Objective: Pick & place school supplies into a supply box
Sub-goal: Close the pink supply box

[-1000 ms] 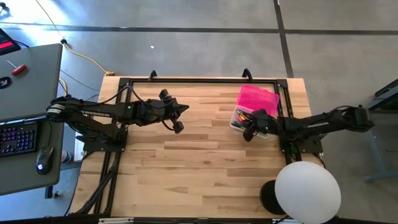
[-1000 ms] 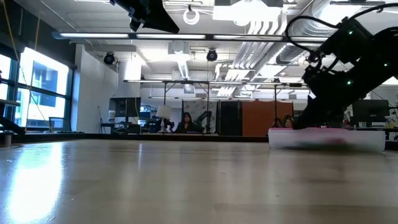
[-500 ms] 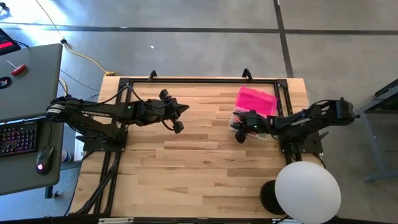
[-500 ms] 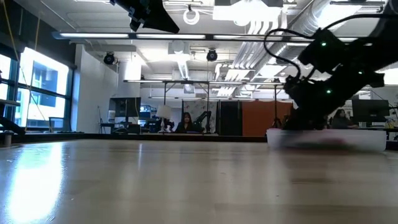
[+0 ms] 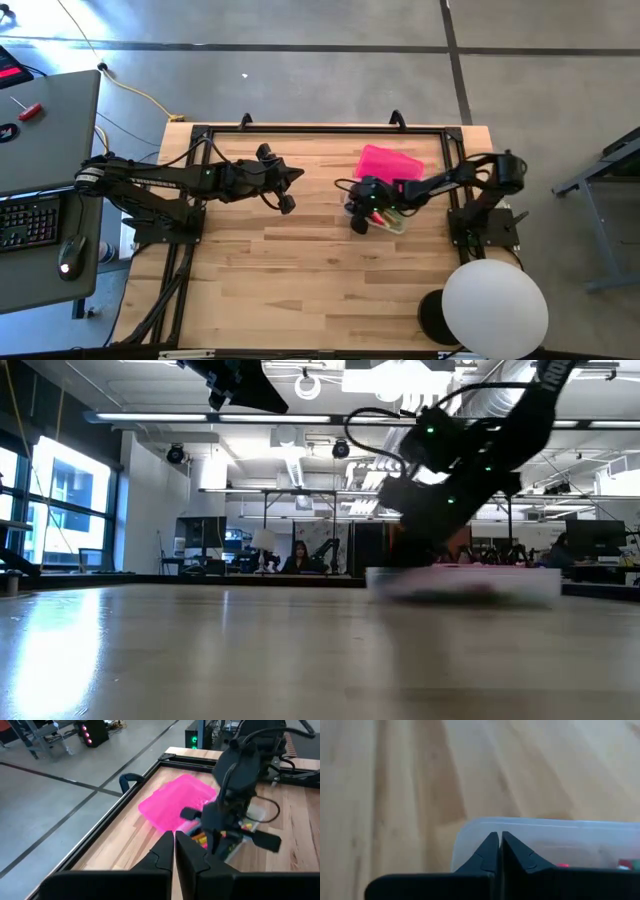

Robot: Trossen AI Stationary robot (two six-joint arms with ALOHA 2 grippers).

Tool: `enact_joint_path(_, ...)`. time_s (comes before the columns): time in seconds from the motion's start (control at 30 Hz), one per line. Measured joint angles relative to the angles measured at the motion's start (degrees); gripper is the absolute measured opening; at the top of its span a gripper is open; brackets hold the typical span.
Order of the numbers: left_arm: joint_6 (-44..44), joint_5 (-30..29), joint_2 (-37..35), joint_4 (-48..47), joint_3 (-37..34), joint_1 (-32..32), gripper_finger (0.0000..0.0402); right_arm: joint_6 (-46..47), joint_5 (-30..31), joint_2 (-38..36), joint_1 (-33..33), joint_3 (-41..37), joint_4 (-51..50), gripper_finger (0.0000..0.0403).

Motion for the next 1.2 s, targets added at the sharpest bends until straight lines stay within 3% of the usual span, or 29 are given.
enact_joint_path(0.37, -0.31, -1.40, 0.00, -0.62, 0.00, -0.01, 0.0021, -5.41, -12.65, 11.28, 3.11, 12.53, -0.19, 0.0000)
enact_joint_path(0.5, -2.45, -4.79, 0.00, -1.72, 0.00, -0.01, 0.0022, -7.94, -13.41, 11.16, 4.96, 14.69, -1.22, 0.0000)
enact_joint_path(0.7, -3.16, -5.17, 0.00, -2.63, 0.00, -0.02, 0.0043, -10.27, -13.76, 7.01, 7.26, 15.30, -7.53, 0.0000)
enact_joint_path(0.8, -3.67, -5.18, 0.00, -2.65, 0.00, -0.02, 0.0041, -10.54, -8.64, 3.43, 8.27, 14.36, -12.55, 0.0000)
enact_joint_path(1.03, -7.59, -5.12, 0.05, -3.32, 0.00, -0.01, 0.0021, -14.13, 17.03, -9.36, 8.89, 10.58, -19.83, 0.0000)
enact_joint_path(1.2, -14.30, -7.38, 1.54, -8.36, 0.01, 0.04, 0.0027, -7.63, 23.99, -21.19, 6.12, 2.62, -19.84, 0.0000)
